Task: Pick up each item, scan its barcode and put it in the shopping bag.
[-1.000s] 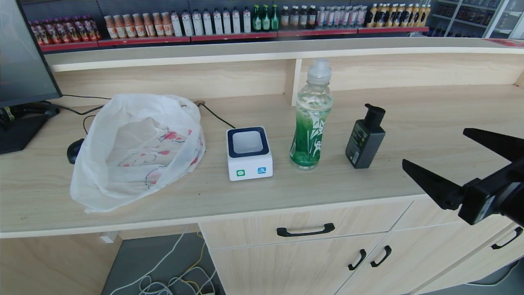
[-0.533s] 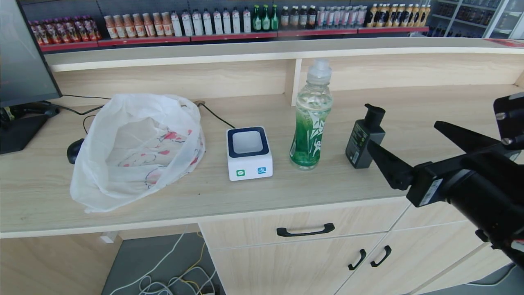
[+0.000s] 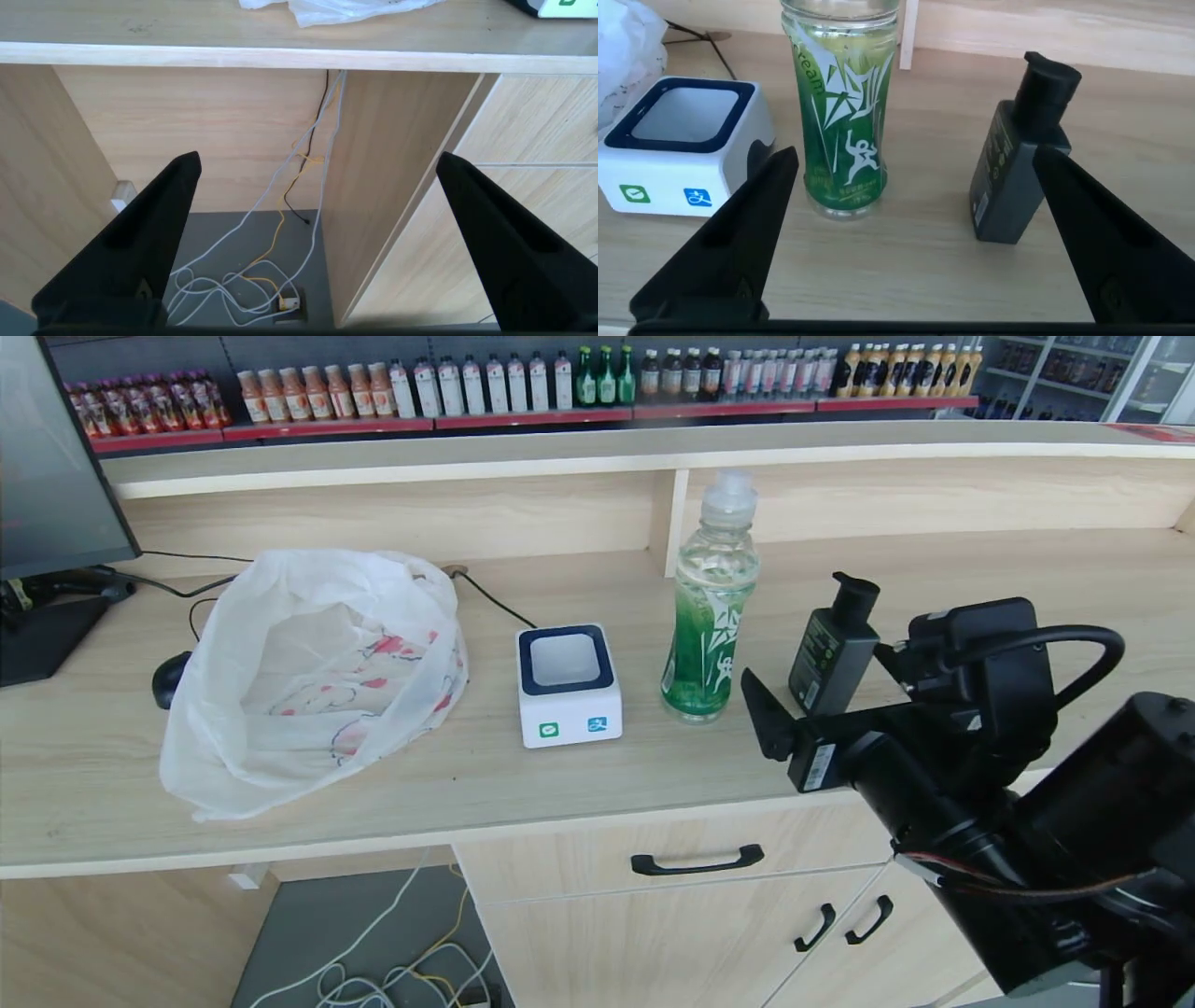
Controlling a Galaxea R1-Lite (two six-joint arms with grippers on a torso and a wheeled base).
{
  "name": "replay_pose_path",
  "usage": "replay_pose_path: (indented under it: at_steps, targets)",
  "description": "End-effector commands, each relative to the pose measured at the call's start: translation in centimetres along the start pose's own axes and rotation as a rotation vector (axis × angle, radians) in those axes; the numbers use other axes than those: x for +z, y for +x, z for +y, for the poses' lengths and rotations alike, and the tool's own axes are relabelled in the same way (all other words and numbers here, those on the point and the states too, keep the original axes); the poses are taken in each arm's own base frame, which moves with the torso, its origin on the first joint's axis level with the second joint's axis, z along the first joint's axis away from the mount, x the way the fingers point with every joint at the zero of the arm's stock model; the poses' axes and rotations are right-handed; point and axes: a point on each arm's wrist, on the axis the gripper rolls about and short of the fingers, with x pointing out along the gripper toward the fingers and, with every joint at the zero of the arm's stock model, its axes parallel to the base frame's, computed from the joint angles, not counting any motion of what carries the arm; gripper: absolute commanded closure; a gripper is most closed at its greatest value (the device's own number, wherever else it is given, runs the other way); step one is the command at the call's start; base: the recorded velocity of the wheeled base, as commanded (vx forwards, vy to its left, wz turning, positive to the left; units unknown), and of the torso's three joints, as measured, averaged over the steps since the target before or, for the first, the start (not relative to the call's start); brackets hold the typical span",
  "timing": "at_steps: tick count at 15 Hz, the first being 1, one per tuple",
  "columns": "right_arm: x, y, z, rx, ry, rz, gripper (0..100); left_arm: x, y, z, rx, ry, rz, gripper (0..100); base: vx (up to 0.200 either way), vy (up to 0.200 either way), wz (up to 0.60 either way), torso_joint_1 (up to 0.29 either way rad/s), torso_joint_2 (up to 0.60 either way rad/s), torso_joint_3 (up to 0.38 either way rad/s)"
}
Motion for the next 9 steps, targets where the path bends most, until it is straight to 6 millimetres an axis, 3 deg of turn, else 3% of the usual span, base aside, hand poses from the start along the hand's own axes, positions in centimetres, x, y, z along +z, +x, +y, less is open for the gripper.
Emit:
replay_pose_path:
  at_steps: [1, 6, 9]
  targets:
    - [-1.2, 0.6, 0.4, 0.000, -0.020, 0.027, 0, 0.0, 0.0, 0.0, 0.000, 0.000, 0.000, 0, 0.000, 0.000, 0.00, 0.000, 0.00, 0.000]
    - [-2.3, 2.2, 1.6, 0.025, -0.017, 0.021, 0, 0.0, 0.0, 0.0, 0.000, 0.000, 0.000, 0, 0.000, 0.000, 0.00, 0.000, 0.00, 0.000]
    - [-2.8, 3.2, 0.7, 0.027, -0.055, -0.004, 0, 0.0, 0.0, 0.0, 0.000, 0.000, 0.000, 0, 0.000, 0.000, 0.00, 0.000, 0.00, 0.000]
